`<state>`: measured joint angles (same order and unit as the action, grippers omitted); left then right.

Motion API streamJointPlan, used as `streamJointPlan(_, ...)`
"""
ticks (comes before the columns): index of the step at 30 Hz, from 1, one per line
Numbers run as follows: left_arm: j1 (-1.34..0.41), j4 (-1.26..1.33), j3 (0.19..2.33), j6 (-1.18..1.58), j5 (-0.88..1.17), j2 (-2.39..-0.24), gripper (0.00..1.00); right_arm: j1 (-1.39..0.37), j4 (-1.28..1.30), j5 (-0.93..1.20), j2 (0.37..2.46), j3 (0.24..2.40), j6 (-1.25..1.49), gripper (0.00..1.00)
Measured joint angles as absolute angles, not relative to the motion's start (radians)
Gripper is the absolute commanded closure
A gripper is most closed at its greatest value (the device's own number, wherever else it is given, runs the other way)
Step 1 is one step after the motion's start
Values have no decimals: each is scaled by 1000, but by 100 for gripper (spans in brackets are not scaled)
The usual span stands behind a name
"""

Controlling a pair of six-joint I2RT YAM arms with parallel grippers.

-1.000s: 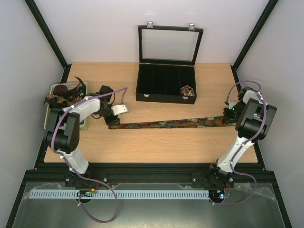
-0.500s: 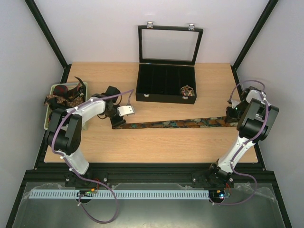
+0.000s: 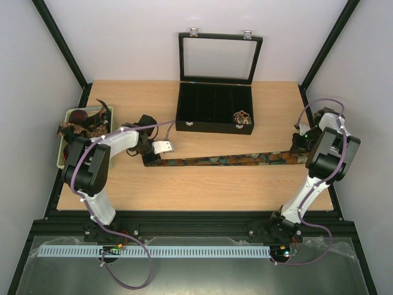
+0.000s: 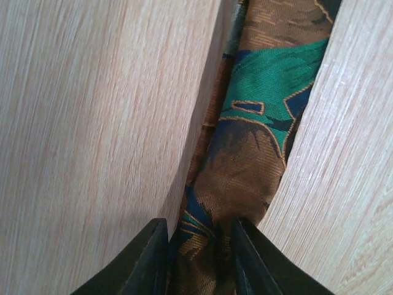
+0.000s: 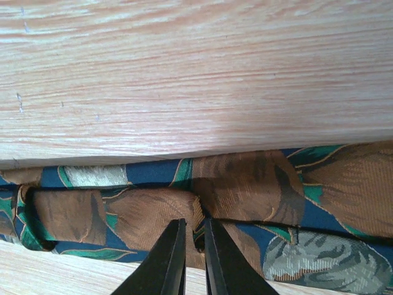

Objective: Roll the ties
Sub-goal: Adjust the tie at the center of the board, then move the tie to the center of the board.

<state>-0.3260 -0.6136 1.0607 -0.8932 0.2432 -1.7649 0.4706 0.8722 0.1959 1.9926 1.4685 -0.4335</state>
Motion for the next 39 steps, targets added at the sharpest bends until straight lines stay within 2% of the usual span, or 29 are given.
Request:
streamJointPlan(3,-322,-614,1059,-898,235,-1765,76,469,868,192,2001,1474,-429,90)
streamJointPlan(11,-286,-616,1053,-898,231,-1762,77,468,841,150,2045,1475,-416,78)
streamJointPlan(16,-274,-616,1051,-899,230,-1757,77,466,833,141,2057,1476,-411,74)
streamJointPlan(22,-273,-615,1046,-896,229,-1757,72,464,831,127,2061,1478,-407,75)
streamJointPlan(24,-274,-615,1046,-894,229,-1757,64,466,829,120,2061,1478,-408,75)
streamJointPlan(27,-274,-615,1046,-885,232,-1756,39,476,822,107,2061,1478,-412,75)
streamJointPlan(30,-279,-621,1050,-863,254,-1752,23,488,810,91,2061,1478,-424,75)
streamJointPlan(32,-284,-632,1070,-841,280,-1752,6,498,803,77,2061,1478,-433,75)
streamJointPlan(33,-289,-637,1088,-824,296,-1752,1,502,800,70,2061,1478,-439,75)
streamJointPlan(39,-305,-588,1160,-724,329,-1707,1,535,775,1,2063,1489,-481,75)
